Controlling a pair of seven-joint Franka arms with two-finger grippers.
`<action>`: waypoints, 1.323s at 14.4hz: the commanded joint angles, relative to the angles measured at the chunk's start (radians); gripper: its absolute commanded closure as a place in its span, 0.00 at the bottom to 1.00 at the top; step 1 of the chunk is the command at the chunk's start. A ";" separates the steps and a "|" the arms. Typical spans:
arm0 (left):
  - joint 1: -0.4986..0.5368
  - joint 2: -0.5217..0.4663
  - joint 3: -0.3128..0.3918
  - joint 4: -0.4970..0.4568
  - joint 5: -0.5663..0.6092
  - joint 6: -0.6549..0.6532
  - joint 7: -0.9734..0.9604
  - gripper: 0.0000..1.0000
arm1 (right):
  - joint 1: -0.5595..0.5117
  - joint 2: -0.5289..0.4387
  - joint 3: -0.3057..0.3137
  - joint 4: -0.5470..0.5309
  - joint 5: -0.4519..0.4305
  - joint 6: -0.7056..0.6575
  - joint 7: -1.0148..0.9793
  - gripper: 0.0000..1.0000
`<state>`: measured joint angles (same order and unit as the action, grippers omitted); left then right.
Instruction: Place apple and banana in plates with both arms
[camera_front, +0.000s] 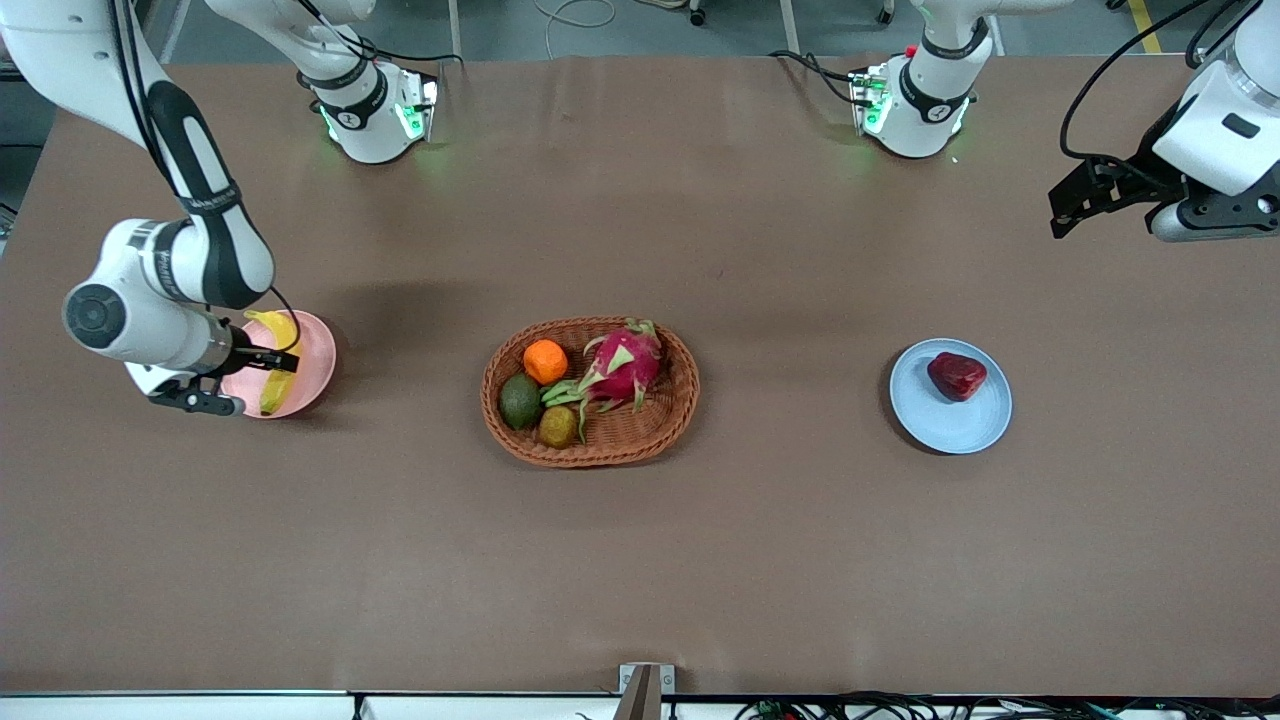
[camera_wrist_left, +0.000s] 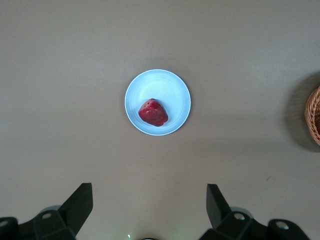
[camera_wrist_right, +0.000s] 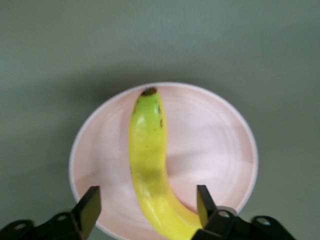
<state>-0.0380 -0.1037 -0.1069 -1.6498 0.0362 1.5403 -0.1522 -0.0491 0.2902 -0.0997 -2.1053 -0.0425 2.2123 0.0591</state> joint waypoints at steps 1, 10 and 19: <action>0.009 -0.016 -0.002 -0.001 -0.009 0.004 0.016 0.00 | -0.020 -0.055 0.018 0.195 -0.005 -0.237 0.013 0.00; 0.009 -0.007 -0.002 0.024 -0.009 -0.002 0.026 0.00 | -0.012 -0.055 0.026 0.734 0.016 -0.566 -0.001 0.00; 0.009 -0.007 0.006 0.031 -0.007 -0.015 0.029 0.00 | -0.026 -0.150 0.025 0.722 0.050 -0.606 -0.076 0.00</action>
<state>-0.0371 -0.1054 -0.1000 -1.6280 0.0362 1.5397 -0.1468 -0.0513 0.1930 -0.0865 -1.3457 -0.0158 1.6175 0.0423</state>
